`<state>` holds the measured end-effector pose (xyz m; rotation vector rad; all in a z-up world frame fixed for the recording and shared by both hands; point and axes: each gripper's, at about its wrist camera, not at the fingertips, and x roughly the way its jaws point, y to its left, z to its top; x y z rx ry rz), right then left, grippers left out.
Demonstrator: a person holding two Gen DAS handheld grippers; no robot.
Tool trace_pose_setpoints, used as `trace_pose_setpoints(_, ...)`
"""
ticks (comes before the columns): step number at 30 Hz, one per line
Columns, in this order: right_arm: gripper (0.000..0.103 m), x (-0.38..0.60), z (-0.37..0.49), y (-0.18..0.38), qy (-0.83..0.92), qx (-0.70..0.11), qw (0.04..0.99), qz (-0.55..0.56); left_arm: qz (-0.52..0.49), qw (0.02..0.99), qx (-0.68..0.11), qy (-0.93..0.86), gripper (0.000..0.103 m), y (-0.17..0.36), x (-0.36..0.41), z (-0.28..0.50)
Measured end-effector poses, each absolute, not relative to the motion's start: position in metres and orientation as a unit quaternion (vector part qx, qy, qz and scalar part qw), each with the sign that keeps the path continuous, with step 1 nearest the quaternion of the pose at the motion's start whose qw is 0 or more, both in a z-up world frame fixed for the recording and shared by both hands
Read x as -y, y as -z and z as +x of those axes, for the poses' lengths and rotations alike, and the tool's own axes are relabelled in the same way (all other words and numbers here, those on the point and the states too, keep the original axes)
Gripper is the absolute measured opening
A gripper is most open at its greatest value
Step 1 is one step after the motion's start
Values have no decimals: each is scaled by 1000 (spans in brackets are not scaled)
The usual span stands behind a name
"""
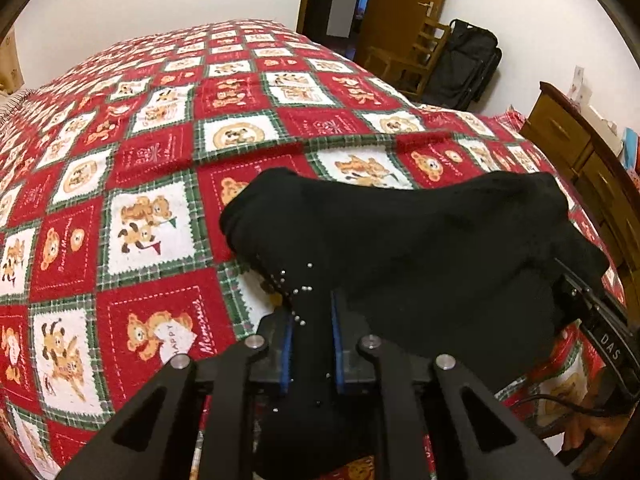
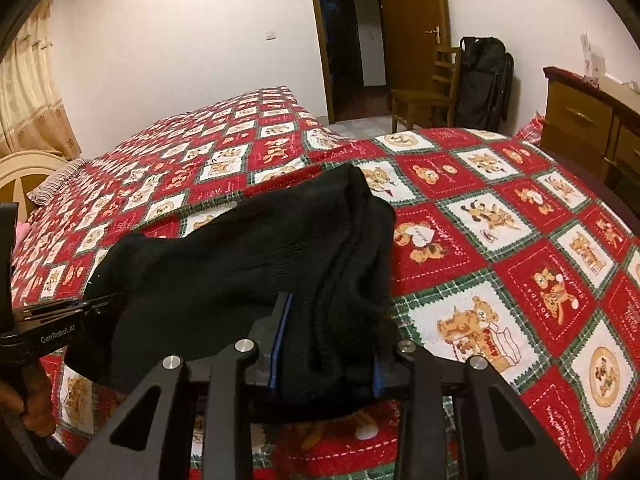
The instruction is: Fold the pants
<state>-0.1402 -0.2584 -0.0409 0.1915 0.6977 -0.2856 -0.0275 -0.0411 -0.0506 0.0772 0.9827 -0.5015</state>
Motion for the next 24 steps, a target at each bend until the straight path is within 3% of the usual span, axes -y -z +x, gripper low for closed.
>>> trace_pose_setpoints(24, 31, 226, -133, 3, 122, -304, 943, 50, 44, 871, -429, 236, 14, 19, 36, -28)
